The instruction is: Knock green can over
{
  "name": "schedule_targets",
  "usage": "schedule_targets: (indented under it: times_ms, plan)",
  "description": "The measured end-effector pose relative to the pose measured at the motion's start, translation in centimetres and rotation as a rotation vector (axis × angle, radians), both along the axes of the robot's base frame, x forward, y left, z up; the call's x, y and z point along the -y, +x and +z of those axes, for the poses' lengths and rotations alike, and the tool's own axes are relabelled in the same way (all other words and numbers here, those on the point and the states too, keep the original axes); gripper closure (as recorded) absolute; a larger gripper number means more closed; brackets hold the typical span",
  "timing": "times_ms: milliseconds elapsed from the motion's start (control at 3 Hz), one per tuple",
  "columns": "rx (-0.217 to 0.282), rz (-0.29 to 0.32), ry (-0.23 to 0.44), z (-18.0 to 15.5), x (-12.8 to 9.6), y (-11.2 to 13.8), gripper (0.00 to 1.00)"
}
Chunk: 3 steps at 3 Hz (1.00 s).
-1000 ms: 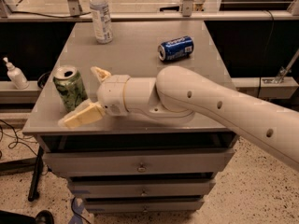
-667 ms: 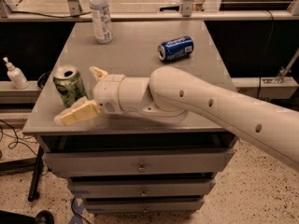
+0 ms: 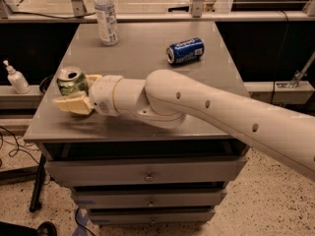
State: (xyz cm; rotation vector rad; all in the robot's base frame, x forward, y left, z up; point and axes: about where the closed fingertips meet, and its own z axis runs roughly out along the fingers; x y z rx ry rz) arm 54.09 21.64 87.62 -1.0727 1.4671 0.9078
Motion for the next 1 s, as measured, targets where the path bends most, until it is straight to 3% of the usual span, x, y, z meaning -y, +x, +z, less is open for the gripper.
schedule_targets:
  times_ms: [333,667,1000]
  plan:
    - [-0.013,-0.018,-0.006,-0.1,0.2,0.4,0.64]
    - [0.016,-0.03,-0.041,1.4,1.6,1.5,0.87]
    - [0.088,-0.032,-0.123,4.6,4.3,3.2,1.0]
